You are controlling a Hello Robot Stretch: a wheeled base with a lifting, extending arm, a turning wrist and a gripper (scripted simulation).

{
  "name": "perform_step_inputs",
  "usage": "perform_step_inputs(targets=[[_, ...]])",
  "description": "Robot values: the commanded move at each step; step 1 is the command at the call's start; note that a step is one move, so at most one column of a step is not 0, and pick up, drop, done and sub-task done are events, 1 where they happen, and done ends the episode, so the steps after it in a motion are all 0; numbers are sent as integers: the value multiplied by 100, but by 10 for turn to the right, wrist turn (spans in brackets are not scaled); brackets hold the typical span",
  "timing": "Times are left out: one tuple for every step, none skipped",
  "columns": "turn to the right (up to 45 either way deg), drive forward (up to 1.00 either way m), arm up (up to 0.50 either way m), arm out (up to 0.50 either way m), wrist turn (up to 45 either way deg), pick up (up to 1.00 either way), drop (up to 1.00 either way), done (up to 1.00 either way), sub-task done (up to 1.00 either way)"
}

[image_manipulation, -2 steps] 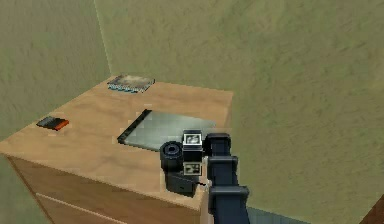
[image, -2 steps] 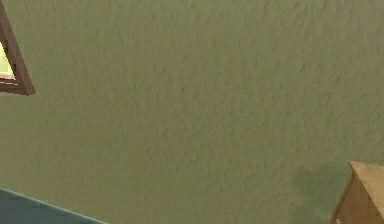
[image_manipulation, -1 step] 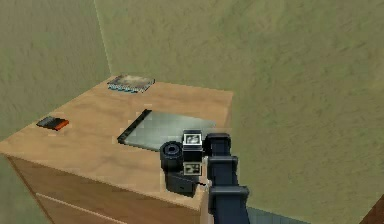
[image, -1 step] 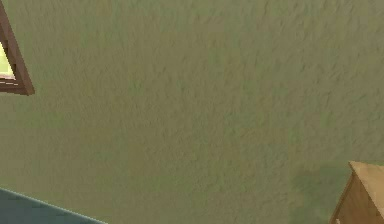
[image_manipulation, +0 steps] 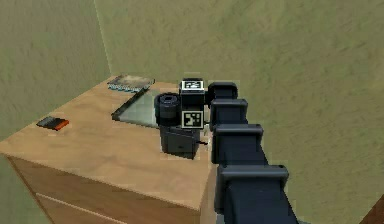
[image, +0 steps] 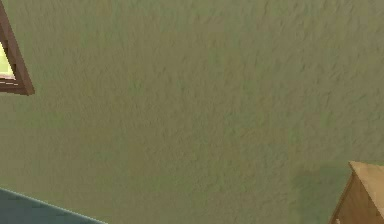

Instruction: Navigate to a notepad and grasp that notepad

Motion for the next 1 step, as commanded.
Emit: perform_step_inputs(targets=[[0, 0, 0, 0, 0, 0, 0, 100, 0]])
